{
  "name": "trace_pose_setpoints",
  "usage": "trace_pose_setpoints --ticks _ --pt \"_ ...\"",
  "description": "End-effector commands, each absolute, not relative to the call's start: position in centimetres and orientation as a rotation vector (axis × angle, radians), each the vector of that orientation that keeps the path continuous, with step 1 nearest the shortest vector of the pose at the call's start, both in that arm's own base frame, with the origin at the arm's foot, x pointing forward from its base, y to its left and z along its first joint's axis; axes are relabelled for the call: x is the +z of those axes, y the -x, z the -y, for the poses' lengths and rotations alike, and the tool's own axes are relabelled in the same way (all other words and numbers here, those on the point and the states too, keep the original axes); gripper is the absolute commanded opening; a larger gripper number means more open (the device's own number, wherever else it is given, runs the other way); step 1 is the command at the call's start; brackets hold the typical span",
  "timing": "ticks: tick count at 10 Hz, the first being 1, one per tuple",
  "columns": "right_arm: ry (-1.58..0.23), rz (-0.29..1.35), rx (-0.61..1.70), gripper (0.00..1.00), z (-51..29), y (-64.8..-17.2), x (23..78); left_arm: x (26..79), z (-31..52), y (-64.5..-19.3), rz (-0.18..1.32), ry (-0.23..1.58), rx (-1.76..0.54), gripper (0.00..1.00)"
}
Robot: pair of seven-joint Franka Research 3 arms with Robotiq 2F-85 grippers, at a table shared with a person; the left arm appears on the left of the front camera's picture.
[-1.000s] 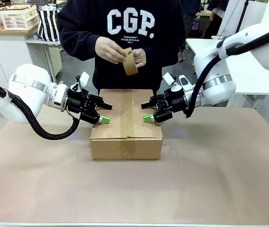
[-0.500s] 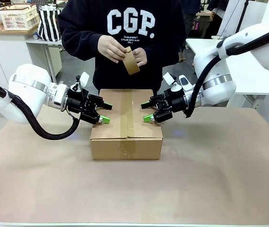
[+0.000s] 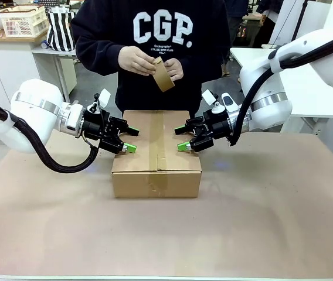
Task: Pack the gift set into the box.
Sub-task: Press and hold the closed box until the human finishes sealing it.
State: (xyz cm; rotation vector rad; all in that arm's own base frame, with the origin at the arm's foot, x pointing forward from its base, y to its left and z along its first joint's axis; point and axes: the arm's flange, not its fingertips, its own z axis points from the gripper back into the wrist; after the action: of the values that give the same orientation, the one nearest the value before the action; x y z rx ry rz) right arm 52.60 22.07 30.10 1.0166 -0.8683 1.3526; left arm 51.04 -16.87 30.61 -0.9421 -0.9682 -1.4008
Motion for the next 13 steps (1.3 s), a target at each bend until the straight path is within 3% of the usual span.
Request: trace_pose_setpoints --ticks 1,13 --pt "-1.013 0.863 1.352 1.0 -22.04 -52.53 29.81 30.31 16.79 -50.93 0.962 0.941 -1.399 1.0" --pt "-1.013 0.863 1.352 1.0 -22.04 -52.53 29.81 30.31 16.79 -50.93 0.962 0.941 -1.399 1.0"
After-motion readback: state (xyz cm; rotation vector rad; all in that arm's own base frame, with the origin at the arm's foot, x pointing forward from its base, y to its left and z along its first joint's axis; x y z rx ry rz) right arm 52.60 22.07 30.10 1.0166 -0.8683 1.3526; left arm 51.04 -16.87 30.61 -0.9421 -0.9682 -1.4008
